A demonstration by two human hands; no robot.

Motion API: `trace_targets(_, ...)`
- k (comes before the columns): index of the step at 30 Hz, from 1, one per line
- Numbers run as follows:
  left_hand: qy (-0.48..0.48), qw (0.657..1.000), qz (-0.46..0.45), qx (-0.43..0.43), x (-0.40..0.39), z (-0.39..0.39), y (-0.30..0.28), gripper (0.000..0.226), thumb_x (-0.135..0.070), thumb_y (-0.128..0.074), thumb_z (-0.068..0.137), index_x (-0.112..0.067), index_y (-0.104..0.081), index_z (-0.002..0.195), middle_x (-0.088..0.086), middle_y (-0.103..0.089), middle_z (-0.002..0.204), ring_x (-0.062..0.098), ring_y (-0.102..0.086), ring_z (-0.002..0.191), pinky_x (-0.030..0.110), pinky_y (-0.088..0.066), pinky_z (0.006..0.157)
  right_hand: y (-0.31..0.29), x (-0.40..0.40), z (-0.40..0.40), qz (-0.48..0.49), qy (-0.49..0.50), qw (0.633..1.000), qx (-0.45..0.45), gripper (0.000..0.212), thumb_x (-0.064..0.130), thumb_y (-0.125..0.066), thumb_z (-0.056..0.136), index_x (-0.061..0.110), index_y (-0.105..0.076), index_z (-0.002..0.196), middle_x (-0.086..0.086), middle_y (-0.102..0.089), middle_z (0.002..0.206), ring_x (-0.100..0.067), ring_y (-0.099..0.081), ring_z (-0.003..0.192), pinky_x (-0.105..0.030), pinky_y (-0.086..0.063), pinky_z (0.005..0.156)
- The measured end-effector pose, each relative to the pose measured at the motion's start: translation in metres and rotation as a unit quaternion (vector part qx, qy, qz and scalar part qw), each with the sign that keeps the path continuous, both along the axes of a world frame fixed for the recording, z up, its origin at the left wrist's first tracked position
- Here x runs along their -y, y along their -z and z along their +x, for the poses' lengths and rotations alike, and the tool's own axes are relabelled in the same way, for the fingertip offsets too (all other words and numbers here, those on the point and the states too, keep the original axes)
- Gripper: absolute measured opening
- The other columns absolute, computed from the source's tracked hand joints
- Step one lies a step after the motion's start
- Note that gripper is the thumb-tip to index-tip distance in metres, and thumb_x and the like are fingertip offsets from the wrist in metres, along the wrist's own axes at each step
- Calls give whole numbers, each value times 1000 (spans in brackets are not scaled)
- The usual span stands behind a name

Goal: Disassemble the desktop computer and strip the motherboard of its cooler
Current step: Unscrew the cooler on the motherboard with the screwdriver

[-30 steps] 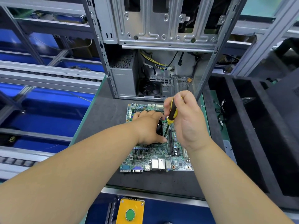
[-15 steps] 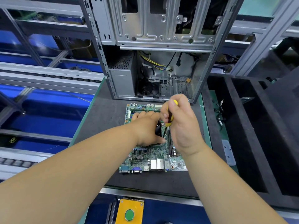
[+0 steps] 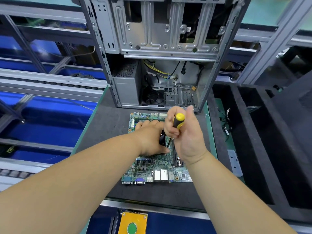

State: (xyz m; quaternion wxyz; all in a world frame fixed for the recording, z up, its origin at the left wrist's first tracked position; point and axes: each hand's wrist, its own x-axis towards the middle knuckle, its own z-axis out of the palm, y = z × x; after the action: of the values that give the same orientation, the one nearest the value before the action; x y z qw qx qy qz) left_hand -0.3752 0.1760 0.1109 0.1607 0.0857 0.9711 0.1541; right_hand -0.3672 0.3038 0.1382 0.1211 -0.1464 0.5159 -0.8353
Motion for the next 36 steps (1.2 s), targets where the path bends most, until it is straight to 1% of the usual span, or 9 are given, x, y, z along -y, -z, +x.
trace_targets(3, -6, 1000, 5, 1, 0, 0, 1, 57, -60, -70, 73, -39, -37, 115, -7, -36, 109, 23, -35, 119, 42, -22, 111, -3, -8, 2, 54, 14, 998, -21, 24, 31, -49, 92, 8, -45, 85, -8, -41, 64, -19, -34, 60, -27, -30, 58)
trace_targets(6, -12, 1000, 2, -7, 0, 1, 2, 72, -60, -70, 74, -36, -34, 132, -8, -36, 113, 22, -34, 123, 41, -20, 112, -2, -15, 5, 110, 25, 993, -35, 31, 42, -58, 86, 12, -53, 84, -8, -45, 80, -17, -41, 75, -29, -33, 67)
trace_targets(11, -7, 1000, -6, -6, -3, 0, 2, 76, -59, -71, 74, -34, -36, 136, -5, -40, 133, 22, -33, 125, 39, -20, 110, 10, -8, 13, 47, 153, 987, -29, 51, 40, -32, 100, 19, -55, 60, 4, -45, 54, -18, -37, 54, -32, -30, 58)
trace_targets(14, -6, 1000, -9, -10, -4, 1, 0, 77, -59, -71, 74, -34, -35, 137, -5, -40, 134, 21, -33, 124, 38, -21, 108, 1, -7, -1, -8, 100, 995, 8, 57, 40, -29, 100, 12, -49, 55, 3, -31, 43, -16, -25, 43, -26, -22, 49)
trace_targets(16, -7, 1000, -14, -6, -5, 1, -1, 79, -60, -71, 74, -33, -34, 139, -5, -40, 136, 21, -33, 126, 38, -21, 109, -4, -10, -10, -15, 74, 997, 26, 46, 43, -34, 97, 10, -44, 66, 2, -28, 45, -14, -21, 44, -27, -18, 48)
trace_targets(19, -7, 1000, -21, -2, -5, 1, -3, 81, -60, -70, 75, -33, -32, 141, -5, -39, 137, 21, -32, 128, 39, -20, 112, -2, -14, -9, 40, 77, 996, -6, 23, 29, -47, 94, 13, -42, 78, -3, -42, 62, -18, -35, 55, -26, -31, 55)
trace_targets(25, -8, 1000, -30, 0, -5, 1, -2, 86, -61, -69, 75, -31, -27, 144, -4, -38, 137, 23, -32, 126, 41, -20, 112, 4, -17, 5, 75, 104, 992, -20, 24, 35, -62, 89, 11, -60, 86, -5, -58, 78, -21, -53, 77, -31, -43, 70)
trace_targets(31, -9, 1000, -24, 4, -6, 1, -3, 70, -58, -70, 75, -34, -40, 133, -4, -41, 132, 24, -33, 124, 42, -22, 111, 1, 5, 1, 25, 95, 995, -1, 49, 42, -32, 100, 11, -55, 69, 1, -34, 47, -14, -28, 46, -24, -27, 48)
trace_targets(36, -2, 1000, -27, 0, -3, 2, -4, 71, -58, -69, 76, -31, -36, 133, -4, -40, 129, 25, -34, 123, 42, -23, 110, -3, -1, -6, 70, 56, 996, -24, 24, 34, -47, 94, 14, -43, 81, -2, -44, 63, -17, -34, 57, -26, -31, 56)
